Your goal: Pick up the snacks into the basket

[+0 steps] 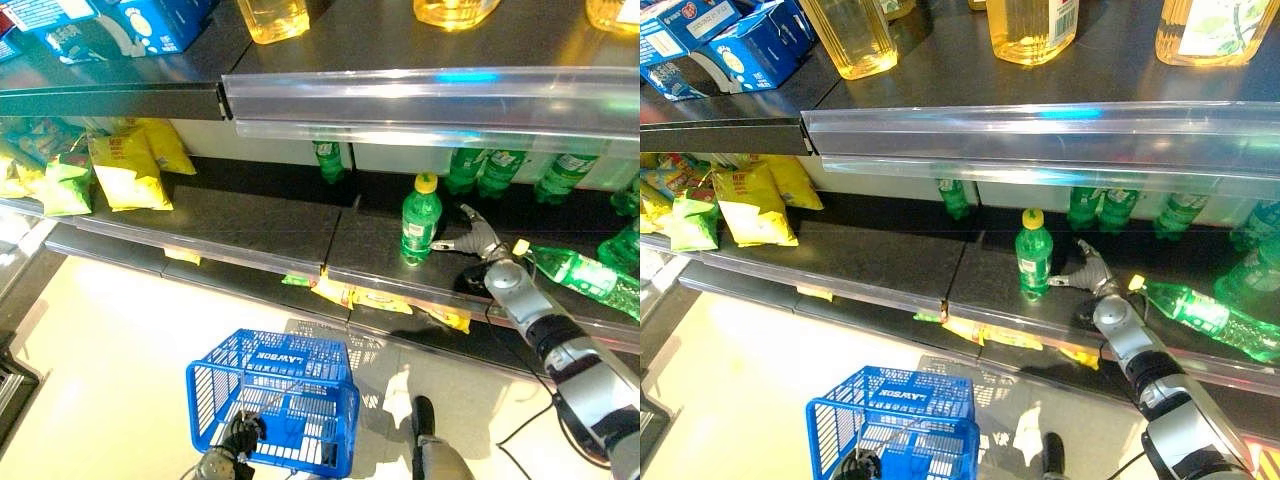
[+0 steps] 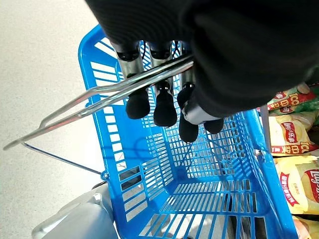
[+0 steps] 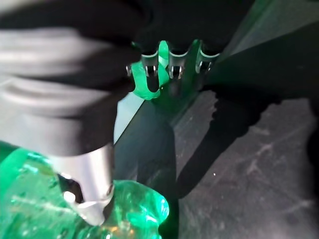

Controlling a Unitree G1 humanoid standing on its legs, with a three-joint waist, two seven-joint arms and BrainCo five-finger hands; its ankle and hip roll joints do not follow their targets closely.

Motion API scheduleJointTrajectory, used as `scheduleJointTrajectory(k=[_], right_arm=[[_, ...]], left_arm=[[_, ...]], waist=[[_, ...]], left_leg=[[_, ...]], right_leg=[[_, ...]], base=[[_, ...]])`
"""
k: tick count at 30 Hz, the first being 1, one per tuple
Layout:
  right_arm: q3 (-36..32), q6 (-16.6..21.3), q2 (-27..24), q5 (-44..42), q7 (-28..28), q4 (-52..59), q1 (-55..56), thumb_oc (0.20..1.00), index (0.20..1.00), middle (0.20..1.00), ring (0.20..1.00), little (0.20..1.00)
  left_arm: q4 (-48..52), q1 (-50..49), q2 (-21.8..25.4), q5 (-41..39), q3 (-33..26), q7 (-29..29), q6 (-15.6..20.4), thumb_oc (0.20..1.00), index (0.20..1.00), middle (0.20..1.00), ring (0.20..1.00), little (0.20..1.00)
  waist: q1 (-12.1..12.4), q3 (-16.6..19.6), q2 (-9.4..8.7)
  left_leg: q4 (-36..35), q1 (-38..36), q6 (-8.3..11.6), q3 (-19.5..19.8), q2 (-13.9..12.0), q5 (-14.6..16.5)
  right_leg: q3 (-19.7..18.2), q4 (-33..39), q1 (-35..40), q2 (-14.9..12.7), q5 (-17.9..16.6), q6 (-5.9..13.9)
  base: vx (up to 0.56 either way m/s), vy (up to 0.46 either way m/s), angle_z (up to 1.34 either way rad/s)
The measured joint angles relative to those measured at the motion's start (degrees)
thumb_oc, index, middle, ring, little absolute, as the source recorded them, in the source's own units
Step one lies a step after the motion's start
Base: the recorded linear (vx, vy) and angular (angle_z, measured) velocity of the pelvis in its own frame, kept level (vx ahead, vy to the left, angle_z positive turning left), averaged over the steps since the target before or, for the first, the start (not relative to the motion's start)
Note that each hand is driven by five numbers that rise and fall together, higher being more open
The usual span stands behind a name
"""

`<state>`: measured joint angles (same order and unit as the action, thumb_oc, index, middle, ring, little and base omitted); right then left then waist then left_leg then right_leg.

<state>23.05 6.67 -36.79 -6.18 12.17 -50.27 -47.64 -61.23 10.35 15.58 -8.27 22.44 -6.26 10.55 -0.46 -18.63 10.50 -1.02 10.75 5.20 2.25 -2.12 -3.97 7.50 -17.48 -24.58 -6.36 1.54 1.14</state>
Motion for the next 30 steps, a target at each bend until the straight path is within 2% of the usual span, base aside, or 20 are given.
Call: scheduleJointTrajectory(k=[10, 17, 30], right_arm=[[0.10, 0.37, 0.34, -0.04, 0.87, 0.74, -0.11, 1.000, 1.000, 1.000, 1.000, 1.000], [4.61, 0.35, 0.86, 0.03, -1.95, 4.85, 0.60, 1.000, 1.000, 1.000, 1.000, 1.000], [4.88, 0.53, 4.56, 0.04, -2.86, 6.14, 0.59, 1.000, 1.000, 1.000, 1.000, 1.000]], left_arm=[[0.77, 0.00, 0.00, 0.00, -0.06, -1.04, 0.06, 0.200, 0.200, 0.200, 0.200, 0.200], [0.87, 0.00, -0.01, 0.03, -0.04, -1.06, 0.04, 0.200, 0.200, 0.200, 0.200, 0.200], [1.05, 0.10, 0.09, 0.07, -0.09, -1.79, 0.15, 0.200, 0.200, 0.200, 0.200, 0.200]], waist=[[-0.01, -1.03, -0.04], [-0.06, -1.09, -0.13], [-0.05, -1.37, -0.60]], left_leg=[[0.29, -0.02, 0.01, 0.18, 0.13, 0.00], [0.39, -0.01, 0.11, 0.20, 0.02, -0.06], [0.70, 1.10, 0.60, 1.16, -0.09, -0.37]], right_leg=[[0.00, -1.65, -0.53, -0.29, 0.61, 0.04], [0.01, -1.90, -0.62, -0.19, 0.61, 0.04], [0.66, -2.65, -1.58, -0.27, 0.78, -0.17]], base=[[0.00, -0.001, 0.01], [0.00, 0.000, 0.00], [0.00, -0.001, 0.01]])
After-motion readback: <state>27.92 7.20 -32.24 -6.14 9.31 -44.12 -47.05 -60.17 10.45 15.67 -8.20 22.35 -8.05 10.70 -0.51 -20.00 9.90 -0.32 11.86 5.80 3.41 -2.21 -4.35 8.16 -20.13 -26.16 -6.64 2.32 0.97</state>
